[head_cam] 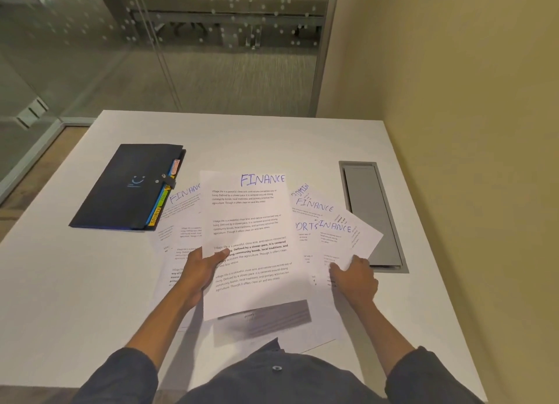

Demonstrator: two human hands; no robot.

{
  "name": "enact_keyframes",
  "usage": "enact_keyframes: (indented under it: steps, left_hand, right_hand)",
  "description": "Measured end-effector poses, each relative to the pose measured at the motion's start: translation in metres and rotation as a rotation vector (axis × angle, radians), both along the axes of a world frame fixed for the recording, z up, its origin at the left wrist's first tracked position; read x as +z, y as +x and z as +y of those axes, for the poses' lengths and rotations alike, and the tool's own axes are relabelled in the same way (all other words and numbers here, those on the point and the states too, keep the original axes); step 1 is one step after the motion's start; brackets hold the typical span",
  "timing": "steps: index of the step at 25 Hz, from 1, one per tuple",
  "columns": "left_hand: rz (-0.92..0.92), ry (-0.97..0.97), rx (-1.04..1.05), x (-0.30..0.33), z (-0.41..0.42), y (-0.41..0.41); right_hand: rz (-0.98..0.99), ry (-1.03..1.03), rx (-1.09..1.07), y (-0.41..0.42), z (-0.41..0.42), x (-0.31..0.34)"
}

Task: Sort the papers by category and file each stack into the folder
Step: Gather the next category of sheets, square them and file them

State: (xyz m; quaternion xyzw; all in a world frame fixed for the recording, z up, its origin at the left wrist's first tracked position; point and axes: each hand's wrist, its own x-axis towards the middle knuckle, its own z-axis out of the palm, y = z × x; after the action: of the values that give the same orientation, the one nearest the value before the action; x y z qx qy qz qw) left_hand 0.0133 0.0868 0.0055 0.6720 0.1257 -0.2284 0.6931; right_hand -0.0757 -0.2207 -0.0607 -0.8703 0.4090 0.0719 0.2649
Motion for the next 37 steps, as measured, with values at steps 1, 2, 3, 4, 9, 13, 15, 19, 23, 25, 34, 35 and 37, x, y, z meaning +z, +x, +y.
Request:
enact_keyframes:
  steps: [1,2,3,4,9,13,15,19,23,25,34,35,37]
  left_hand:
    - [0.003,-0.001,0.005,0.001,-0.001,0.0]
    - [0.004,0.003,0.01,0.001,-0.001,0.0]
    - [0.005,0.007,0.012,0.001,-0.002,-0.001]
    - [0.007,0.007,0.01,0.0,-0.002,-0.001]
    - [0.004,0.018,-0.003,0.001,-0.002,-0.001]
    - [-0.002,0.02,-0.011,0.001,-0.002,-0.002]
    - [0.005,0.019,-0.013,0.001,0.0,-0.002]
    - [0.008,0.02,-0.013,0.002,0.0,-0.002]
    - [-0.009,0.047,-0.02,0.008,-0.002,0.0]
    - [-0.022,0.079,-0.022,0.012,-0.003,0.0]
    - [-0.081,0.107,0.041,0.026,-0.003,0.012]
    - [-0.088,0.11,0.044,0.027,-0.003,0.014]
    - [-0.093,0.114,0.053,0.029,-0.001,0.019]
  right_hand:
    - [0.038,-0.051,0.02,-0.002,0.0,-0.001]
    - [0.074,-0.076,0.028,-0.001,0.0,-0.005]
    - [0.1,-0.098,0.034,0.0,0.001,-0.006]
    - [0.118,-0.115,0.029,0.001,0.004,-0.007]
    - [0.135,-0.169,0.028,0.008,0.01,-0.011]
    - [0.092,-0.061,-0.031,0.01,0.008,-0.008]
    - [-0.01,0.075,-0.083,0.01,0.007,-0.004]
    - [-0.2,0.271,-0.119,0.012,0.007,0.009]
    - [-0.343,0.233,-0.07,0.016,0.004,0.026]
    - [-0.409,0.203,-0.044,0.019,0.002,0.04]
    - [-0.791,0.097,0.036,0.03,-0.017,0.128]
    - [-0.831,0.152,0.037,0.031,-0.021,0.14]
    - [-0.887,0.28,0.043,0.03,-0.029,0.158]
